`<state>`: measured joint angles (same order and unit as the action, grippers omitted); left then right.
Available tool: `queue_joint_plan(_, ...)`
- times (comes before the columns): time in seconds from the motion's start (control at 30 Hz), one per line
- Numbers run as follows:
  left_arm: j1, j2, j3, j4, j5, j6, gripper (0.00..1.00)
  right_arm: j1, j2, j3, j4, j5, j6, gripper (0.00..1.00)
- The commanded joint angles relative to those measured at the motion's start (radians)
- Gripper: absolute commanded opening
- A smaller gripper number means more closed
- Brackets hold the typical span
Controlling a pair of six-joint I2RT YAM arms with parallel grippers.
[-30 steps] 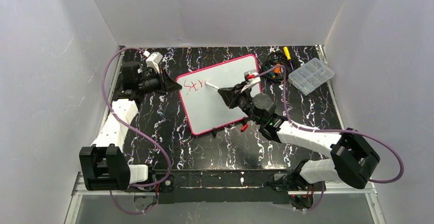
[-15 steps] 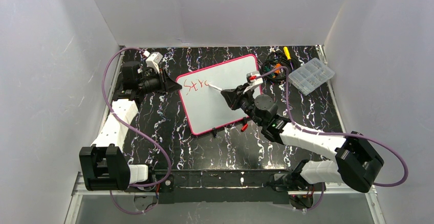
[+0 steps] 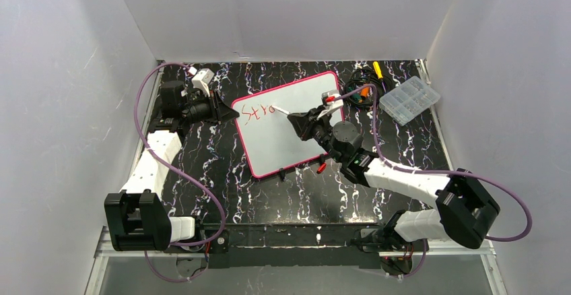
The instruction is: Write a sentence on the whiteboard
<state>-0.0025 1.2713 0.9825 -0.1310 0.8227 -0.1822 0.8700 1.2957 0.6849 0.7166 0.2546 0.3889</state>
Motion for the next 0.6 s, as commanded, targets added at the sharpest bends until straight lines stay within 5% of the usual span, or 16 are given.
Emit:
queue_joint_plan(0.0,-0.011,-0.027,-0.010,-0.031,0.032,0.014,0.00,-0.006,0.011,0.031,0.035,0.001,-0.019,0.01)
queue_joint_plan(0.57,-0.011,-0.028,-0.010,-0.032,0.032,0.014,0.00,-0.006,-0.030,0.005,-0.007,0.061,-0.030,0.01)
